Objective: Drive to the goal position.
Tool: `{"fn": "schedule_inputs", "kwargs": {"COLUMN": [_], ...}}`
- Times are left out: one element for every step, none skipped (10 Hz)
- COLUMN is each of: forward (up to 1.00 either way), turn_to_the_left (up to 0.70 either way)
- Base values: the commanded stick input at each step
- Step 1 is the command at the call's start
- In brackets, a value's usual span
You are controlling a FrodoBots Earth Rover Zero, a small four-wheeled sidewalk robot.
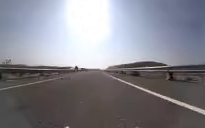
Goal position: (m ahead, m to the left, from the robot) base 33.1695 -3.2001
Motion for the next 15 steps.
{"fn": "schedule_inputs", "kwargs": {"forward": [1.00,1.00,1.00,1.00,1.00,1.00,1.00,1.00,1.00,1.00,1.00,1.00,1.00,1.00,1.00], "turn_to_the_left": [0.03,0.03,0.03,0.03,0.03,0.03,0.03,0.03,0.03,0.03,0.03,0.03,0.03,0.03,0.03]}}
